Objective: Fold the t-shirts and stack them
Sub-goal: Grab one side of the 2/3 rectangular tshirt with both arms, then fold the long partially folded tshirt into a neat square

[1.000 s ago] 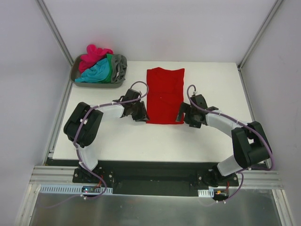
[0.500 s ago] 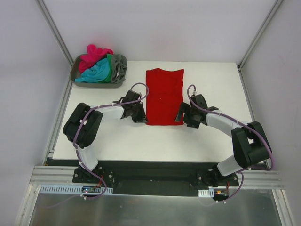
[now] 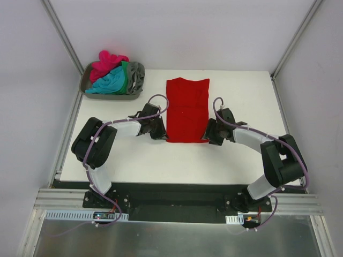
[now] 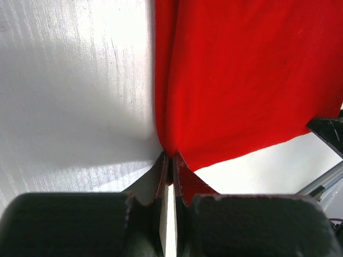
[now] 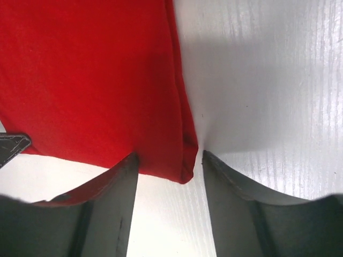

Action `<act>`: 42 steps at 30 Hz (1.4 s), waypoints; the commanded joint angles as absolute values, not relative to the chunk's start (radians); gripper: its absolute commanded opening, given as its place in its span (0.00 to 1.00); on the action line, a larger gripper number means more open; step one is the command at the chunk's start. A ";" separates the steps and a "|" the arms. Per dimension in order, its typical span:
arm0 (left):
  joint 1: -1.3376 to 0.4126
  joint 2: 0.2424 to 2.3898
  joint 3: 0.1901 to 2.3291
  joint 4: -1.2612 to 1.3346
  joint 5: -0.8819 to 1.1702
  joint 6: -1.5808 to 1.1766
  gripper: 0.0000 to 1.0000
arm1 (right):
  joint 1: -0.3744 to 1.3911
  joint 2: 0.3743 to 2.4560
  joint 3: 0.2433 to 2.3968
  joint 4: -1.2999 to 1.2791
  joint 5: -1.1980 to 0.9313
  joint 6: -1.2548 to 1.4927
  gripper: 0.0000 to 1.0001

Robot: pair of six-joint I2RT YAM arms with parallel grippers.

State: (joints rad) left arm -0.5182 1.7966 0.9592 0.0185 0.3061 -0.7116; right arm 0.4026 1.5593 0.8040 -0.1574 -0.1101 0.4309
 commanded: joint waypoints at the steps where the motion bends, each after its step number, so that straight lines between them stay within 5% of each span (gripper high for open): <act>1: -0.531 1.776 0.928 -0.034 0.275 -0.709 0.00 | 0.400 1.589 0.799 -0.175 -0.092 0.462 0.46; 4: -0.531 1.775 0.927 -0.035 0.278 -0.710 0.00 | 0.400 1.585 0.784 -0.169 -0.100 0.468 0.19; 8: -0.534 1.732 0.897 -0.034 0.282 -0.707 0.00 | 0.400 1.557 0.756 -0.163 -0.110 0.460 0.01; 20: -0.624 1.269 0.589 -0.069 0.376 -0.791 0.00 | 0.481 1.155 0.595 -0.392 -0.388 0.497 0.01; 29: -0.693 0.866 0.560 -0.232 0.402 -0.779 0.00 | 0.509 0.868 0.719 -0.733 -0.442 0.413 0.01; 42: -0.686 0.865 0.689 -0.245 0.194 -0.776 0.00 | 0.503 0.877 0.903 -0.678 -0.269 0.385 0.01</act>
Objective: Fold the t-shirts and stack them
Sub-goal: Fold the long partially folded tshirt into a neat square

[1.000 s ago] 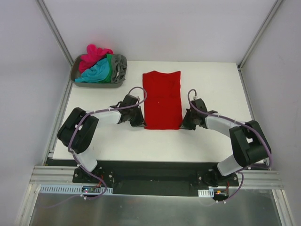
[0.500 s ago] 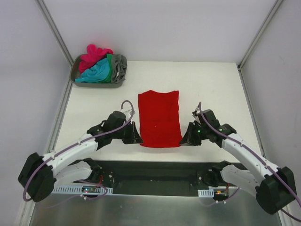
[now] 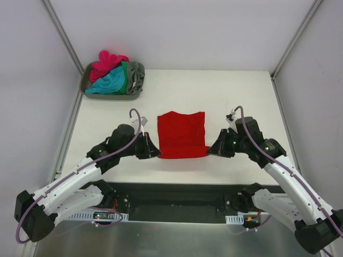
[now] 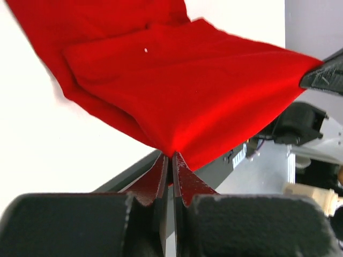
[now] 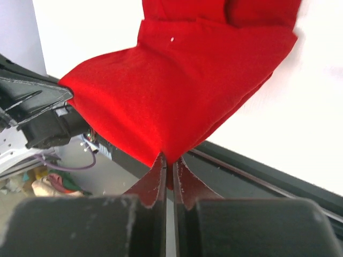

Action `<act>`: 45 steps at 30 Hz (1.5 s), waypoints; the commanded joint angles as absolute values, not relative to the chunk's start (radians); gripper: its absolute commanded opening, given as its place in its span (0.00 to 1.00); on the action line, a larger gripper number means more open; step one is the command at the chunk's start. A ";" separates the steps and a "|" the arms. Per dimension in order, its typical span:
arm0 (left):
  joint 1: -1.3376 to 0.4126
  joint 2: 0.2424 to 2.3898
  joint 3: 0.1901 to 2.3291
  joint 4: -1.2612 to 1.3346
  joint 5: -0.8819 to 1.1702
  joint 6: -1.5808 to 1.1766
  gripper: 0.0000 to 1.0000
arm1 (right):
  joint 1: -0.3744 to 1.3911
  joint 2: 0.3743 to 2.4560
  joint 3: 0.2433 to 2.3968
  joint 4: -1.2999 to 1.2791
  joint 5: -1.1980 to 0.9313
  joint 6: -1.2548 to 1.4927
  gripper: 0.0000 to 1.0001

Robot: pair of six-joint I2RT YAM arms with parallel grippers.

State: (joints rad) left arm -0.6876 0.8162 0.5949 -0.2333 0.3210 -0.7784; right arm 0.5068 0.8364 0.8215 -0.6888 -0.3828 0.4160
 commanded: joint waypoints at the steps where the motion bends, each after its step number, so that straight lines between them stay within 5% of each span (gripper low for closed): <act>1: -0.680 0.886 0.707 -0.252 0.175 -0.778 0.00 | 0.499 0.896 0.914 -0.664 -0.255 0.382 0.01; 13: -0.609 1.088 0.879 -0.253 0.017 -0.781 0.00 | 0.359 1.135 0.969 -0.367 -0.403 0.391 0.01; 45: -0.471 1.634 1.256 -0.236 -0.074 -0.692 0.00 | 0.195 1.635 1.161 -0.140 -0.557 0.399 0.01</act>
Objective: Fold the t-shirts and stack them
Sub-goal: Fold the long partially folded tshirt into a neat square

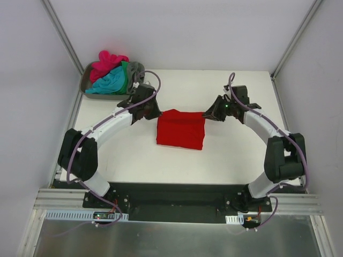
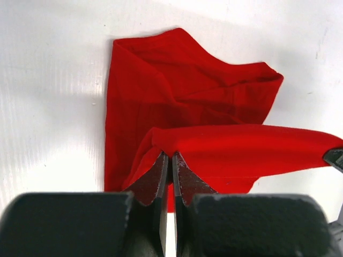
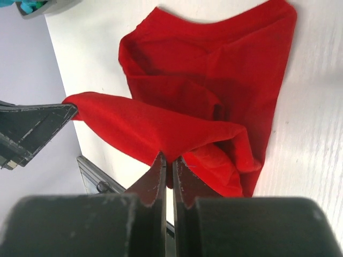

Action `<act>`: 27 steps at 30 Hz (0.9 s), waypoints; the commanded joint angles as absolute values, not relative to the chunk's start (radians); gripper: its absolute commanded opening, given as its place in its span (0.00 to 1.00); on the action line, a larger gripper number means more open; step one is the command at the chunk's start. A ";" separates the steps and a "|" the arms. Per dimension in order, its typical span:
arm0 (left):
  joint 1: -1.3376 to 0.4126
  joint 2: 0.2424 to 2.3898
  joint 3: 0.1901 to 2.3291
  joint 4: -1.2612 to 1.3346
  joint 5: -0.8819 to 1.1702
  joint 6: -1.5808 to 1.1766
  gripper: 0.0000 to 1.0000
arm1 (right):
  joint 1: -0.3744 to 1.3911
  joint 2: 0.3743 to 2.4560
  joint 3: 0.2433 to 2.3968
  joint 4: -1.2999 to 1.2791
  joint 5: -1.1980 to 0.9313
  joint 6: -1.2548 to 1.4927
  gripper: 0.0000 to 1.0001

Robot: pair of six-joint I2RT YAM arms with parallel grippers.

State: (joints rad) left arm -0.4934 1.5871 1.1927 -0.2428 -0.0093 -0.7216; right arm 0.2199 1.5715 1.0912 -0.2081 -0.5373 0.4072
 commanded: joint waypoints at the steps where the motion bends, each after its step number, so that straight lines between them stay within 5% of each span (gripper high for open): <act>1: -0.468 1.649 1.267 -0.236 -0.074 -0.692 0.00 | 0.192 1.653 1.175 -0.134 -0.558 0.400 0.01; 16: -0.434 1.881 1.451 -0.236 -0.008 -0.638 0.00 | 0.167 1.802 1.258 -0.080 -0.512 0.443 0.02; 27: -0.434 1.862 1.437 -0.190 0.107 -0.609 0.00 | 0.167 1.700 1.169 -0.031 -0.509 0.454 0.02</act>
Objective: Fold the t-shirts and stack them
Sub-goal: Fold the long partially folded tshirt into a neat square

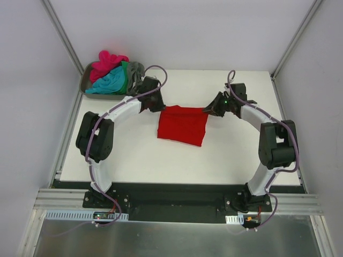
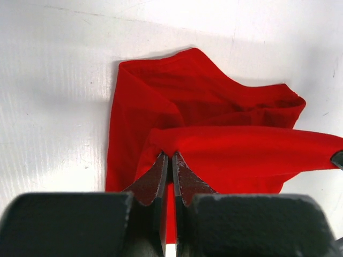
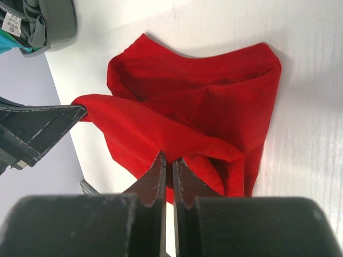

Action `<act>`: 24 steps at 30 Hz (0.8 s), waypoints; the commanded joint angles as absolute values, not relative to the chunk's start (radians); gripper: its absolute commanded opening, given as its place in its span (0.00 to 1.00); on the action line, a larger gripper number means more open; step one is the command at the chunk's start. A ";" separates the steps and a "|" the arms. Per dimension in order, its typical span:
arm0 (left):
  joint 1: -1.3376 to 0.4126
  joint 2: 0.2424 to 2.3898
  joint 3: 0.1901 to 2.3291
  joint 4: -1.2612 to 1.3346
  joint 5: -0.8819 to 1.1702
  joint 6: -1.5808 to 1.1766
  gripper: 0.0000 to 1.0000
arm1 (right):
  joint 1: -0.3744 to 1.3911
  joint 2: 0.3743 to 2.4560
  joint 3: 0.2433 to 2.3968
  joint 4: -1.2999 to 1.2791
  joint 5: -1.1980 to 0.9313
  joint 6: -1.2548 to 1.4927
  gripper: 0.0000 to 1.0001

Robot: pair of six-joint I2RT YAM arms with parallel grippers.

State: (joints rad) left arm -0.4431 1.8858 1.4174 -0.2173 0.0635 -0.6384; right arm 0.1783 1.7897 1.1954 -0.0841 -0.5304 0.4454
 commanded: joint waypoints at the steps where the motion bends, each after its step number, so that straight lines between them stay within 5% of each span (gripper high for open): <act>1: -0.434 1.868 1.439 -0.190 0.104 -0.611 0.00 | 0.167 1.695 1.166 -0.031 -0.500 0.454 0.02; 4: -0.434 1.884 1.445 -0.192 0.107 -0.609 0.00 | 0.163 1.706 1.161 -0.032 -0.489 0.469 0.04; 6: -0.434 1.893 1.450 -0.190 0.110 -0.606 0.08 | 0.158 1.720 1.161 -0.032 -0.483 0.485 0.14; 8: -0.434 1.891 1.448 -0.192 0.104 -0.598 0.27 | 0.156 1.729 1.172 -0.034 -0.474 0.488 0.29; 10: -0.434 1.881 1.451 -0.192 0.109 -0.583 0.53 | 0.153 1.724 1.184 -0.052 -0.459 0.482 0.31; 13: -0.434 1.839 1.442 -0.192 0.123 -0.555 0.80 | 0.156 1.666 1.192 -0.115 -0.381 0.439 0.63; 15: -0.434 1.795 1.418 -0.192 0.109 -0.546 0.99 | 0.163 1.606 1.175 -0.141 -0.325 0.401 0.69; 20: -0.436 1.691 1.333 -0.183 0.150 -0.541 0.99 | 0.192 1.497 1.118 -0.150 -0.325 0.333 0.96; 24: -0.456 1.622 1.194 -0.071 0.308 -0.545 0.99 | 0.245 1.512 1.134 -0.153 -0.392 0.298 0.96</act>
